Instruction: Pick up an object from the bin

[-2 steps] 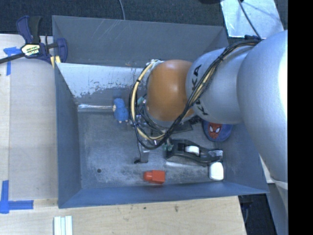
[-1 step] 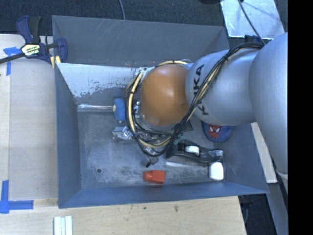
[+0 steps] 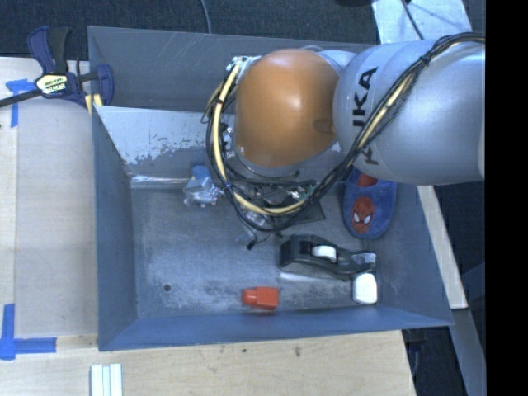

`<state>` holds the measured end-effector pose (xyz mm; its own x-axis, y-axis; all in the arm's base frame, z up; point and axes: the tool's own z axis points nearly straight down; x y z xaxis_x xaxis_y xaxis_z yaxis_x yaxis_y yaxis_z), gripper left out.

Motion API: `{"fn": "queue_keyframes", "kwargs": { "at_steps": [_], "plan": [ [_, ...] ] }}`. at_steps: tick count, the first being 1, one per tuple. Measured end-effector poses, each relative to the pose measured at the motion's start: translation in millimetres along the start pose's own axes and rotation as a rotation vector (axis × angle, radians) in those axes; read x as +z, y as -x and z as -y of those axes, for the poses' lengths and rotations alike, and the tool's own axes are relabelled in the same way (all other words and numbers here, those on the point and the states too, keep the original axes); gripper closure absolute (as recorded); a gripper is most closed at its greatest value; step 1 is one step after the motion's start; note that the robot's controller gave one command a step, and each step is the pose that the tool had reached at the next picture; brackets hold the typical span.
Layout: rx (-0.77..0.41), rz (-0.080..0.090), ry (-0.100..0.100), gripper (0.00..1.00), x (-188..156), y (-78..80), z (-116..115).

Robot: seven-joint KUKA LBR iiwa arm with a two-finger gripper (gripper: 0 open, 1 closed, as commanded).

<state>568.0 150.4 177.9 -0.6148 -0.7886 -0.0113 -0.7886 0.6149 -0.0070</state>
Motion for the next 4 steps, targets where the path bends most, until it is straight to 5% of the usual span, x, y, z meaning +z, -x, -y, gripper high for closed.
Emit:
{"fn": "queue_keyframes", "kwargs": {
  "at_steps": [1,2,3,4],
  "plan": [
    [-0.028,-0.013,0.009,0.0,112.4,-35.7,66.5],
    [0.006,-0.004,-0.001,0.0,51.3,-38.6,98.7],
    [0.005,-0.009,0.006,1.0,55.1,-38.9,95.9],
    [-0.007,-0.001,-0.002,1.0,-41.9,-18.3,84.4]
  ]
}}
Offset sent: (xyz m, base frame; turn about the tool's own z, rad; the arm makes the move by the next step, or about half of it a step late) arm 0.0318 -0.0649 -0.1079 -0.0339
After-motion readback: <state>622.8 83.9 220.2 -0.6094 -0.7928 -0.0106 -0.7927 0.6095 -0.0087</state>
